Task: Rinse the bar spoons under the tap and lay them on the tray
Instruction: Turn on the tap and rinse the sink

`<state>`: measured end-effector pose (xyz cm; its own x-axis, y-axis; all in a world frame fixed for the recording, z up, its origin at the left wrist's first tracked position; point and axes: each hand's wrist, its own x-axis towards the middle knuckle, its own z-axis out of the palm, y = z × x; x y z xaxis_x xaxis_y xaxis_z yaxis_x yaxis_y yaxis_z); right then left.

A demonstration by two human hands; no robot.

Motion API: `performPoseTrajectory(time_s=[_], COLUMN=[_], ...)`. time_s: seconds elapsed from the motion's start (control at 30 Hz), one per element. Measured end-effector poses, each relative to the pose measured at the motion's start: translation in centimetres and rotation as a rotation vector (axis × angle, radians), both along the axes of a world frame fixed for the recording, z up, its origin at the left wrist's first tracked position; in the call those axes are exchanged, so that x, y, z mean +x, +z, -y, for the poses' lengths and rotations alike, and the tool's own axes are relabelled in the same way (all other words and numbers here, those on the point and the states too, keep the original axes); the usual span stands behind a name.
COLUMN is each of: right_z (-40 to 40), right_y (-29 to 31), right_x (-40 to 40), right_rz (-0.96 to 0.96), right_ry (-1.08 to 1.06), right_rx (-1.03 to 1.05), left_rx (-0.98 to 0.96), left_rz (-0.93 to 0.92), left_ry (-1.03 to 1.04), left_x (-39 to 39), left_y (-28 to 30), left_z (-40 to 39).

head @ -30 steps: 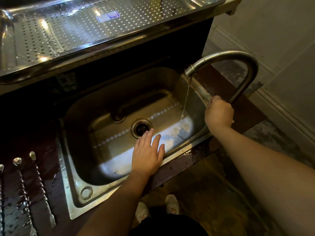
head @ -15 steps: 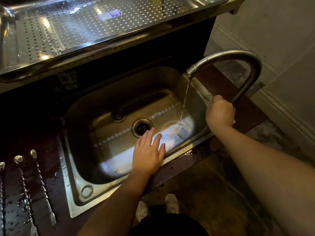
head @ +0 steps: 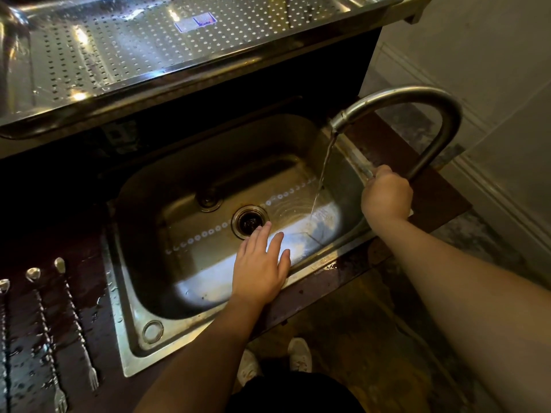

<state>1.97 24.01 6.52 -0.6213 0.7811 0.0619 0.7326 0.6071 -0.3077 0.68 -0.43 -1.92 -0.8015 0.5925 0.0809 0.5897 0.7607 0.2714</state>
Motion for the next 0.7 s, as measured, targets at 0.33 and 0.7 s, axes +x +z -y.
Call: performPoseTrajectory(time_s=[0.33, 0.7], right_z=[0.01, -0.17], right_y=[0.17, -0.16], right_x=[0.11, 0.01], right_rz=[0.002, -0.004], right_ry=[0.005, 0.003], right_rx=[0.011, 0.037], left_rx=[-0.006, -0.016], left_rz=[0.028, 0.052], left_ry=[-0.004, -0.005], left_x=[-0.01, -0.07], left_y=[0.03, -0.14], left_z=[0.06, 0.03])
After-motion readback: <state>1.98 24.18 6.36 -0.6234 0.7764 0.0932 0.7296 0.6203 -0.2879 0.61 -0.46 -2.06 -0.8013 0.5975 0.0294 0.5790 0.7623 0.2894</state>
